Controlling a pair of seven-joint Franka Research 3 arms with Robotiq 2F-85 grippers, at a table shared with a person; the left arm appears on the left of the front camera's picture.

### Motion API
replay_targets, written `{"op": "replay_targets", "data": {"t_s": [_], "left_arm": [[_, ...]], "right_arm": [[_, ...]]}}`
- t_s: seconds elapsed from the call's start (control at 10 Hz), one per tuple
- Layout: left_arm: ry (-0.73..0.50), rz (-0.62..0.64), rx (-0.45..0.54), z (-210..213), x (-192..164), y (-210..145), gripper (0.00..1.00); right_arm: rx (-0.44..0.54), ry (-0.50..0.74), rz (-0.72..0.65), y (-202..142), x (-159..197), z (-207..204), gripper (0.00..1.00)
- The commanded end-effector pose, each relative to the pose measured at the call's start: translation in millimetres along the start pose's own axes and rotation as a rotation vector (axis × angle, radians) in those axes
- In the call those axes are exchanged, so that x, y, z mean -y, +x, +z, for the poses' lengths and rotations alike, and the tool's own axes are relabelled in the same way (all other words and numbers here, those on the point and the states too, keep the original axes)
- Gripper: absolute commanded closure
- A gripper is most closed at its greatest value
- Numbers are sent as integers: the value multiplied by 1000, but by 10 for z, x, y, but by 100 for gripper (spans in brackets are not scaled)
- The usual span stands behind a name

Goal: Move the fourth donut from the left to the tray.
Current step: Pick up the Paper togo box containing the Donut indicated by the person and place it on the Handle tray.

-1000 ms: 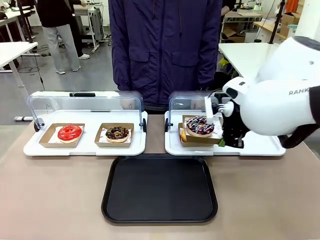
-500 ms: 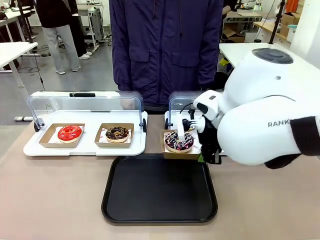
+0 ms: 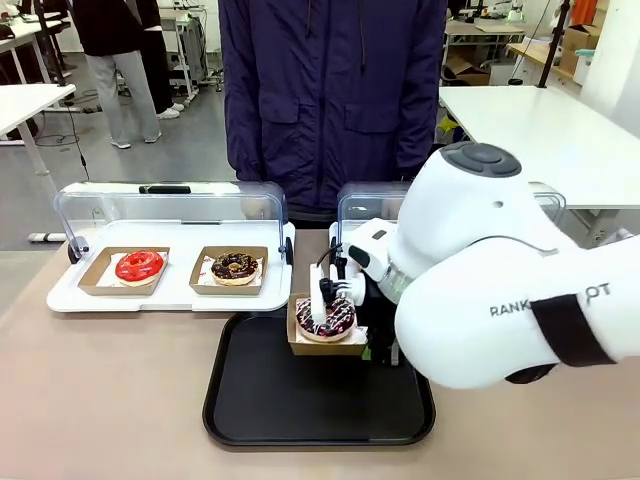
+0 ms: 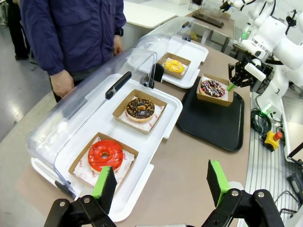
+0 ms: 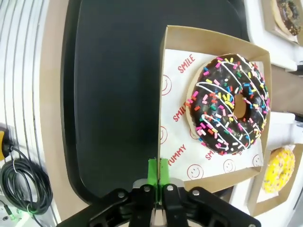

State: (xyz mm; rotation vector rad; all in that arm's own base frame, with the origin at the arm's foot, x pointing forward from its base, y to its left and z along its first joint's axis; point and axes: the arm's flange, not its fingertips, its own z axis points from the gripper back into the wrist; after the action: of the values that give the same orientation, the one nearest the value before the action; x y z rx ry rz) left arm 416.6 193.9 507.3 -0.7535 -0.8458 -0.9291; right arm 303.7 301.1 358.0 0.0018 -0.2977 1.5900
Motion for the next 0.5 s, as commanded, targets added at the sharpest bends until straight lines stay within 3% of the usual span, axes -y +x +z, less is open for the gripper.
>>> {"op": "replay_targets", "data": {"t_s": [0.0, 0.4], "left_arm": [[-7, -4, 2, 7, 13, 25, 0], [-7, -4, 2, 7, 13, 25, 0]], "right_arm": [[3, -34, -28, -73, -248, -143, 98], [-12, 3, -27, -78, -291, -373, 98]]}}
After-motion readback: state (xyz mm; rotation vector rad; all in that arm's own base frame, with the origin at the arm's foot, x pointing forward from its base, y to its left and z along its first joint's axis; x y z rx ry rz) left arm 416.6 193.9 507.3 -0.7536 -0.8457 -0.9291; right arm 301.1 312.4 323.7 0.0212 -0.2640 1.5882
